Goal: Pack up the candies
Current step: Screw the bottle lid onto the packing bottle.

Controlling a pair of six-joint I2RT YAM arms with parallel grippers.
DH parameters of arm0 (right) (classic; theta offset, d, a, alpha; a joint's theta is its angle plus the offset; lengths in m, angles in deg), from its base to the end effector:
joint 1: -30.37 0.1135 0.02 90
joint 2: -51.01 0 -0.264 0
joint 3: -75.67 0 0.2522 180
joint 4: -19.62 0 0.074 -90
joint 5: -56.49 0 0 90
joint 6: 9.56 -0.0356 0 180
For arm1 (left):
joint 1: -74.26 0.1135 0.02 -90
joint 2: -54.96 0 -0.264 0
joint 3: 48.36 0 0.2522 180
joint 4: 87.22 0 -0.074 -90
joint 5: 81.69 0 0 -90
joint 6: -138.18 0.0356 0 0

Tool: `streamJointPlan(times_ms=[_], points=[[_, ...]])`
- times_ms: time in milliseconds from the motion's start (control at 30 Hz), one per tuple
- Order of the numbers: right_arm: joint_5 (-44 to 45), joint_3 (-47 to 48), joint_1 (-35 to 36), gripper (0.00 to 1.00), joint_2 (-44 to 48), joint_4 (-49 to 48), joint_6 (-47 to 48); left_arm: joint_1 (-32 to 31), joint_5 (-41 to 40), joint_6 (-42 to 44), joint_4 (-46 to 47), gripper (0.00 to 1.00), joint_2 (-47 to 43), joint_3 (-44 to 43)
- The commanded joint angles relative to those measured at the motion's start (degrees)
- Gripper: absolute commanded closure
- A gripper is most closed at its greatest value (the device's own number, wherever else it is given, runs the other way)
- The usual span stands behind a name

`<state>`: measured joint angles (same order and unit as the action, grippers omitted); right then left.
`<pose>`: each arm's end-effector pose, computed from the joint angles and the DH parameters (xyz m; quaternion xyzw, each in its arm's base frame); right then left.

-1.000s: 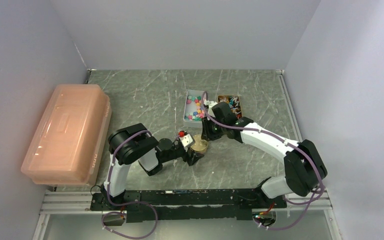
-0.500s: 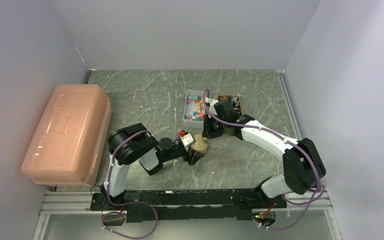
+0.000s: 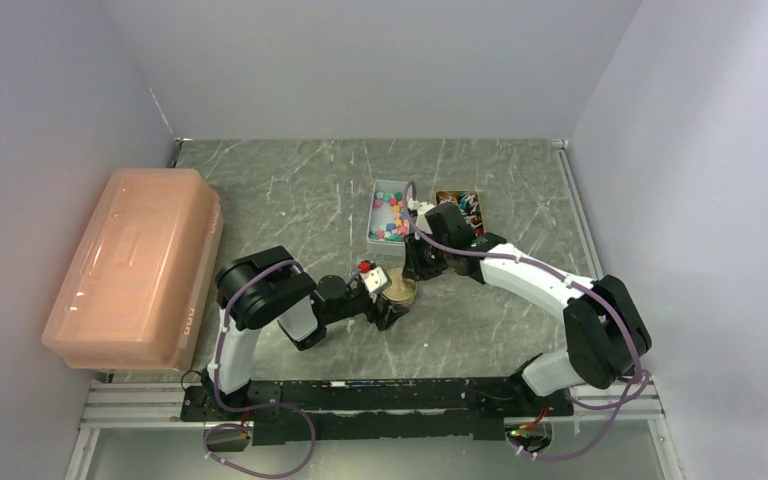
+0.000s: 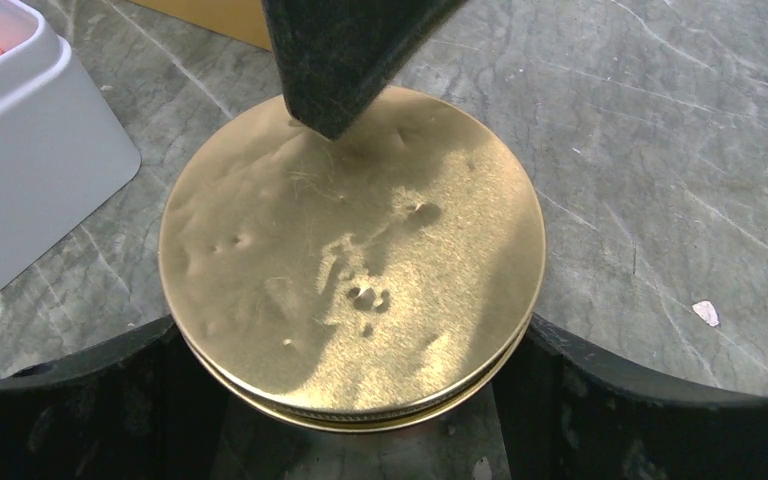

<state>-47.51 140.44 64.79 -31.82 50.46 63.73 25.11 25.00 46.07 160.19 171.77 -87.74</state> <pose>0.2411 0.1757 0.2155 -0.1853 0.9117 0.2533 0.2651 0.1888 -0.2339 0.0842 0.3880 0.6578 -0.3753 0.5252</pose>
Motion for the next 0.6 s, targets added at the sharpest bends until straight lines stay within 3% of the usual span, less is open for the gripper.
streamJointPlan(times_ms=[0, 233, 400, 567], points=[[4.5, 2.6, 3.7, 0.75, 2.8, 1.9, 0.6, 0.1, 0.7, -2.0, -13.1, 0.71, 1.4, 1.6], [12.6, 5.3, 8.6, 0.85, 3.1, 4.3, 0.7, 0.1, 0.6, -2.1, -12.8, 0.71, 1.4, 1.8], [13.7, 3.9, 10.6, 1.00, -1.1, 4.0, 0.4, 0.2, 0.6, -2.0, -12.9, 0.71, 1.4, 1.9], [16.0, 1.3, 14.9, 1.00, -7.7, 3.9, -0.6, 0.1, 0.4, -1.9, -13.1, 0.71, 1.1, 1.9]])
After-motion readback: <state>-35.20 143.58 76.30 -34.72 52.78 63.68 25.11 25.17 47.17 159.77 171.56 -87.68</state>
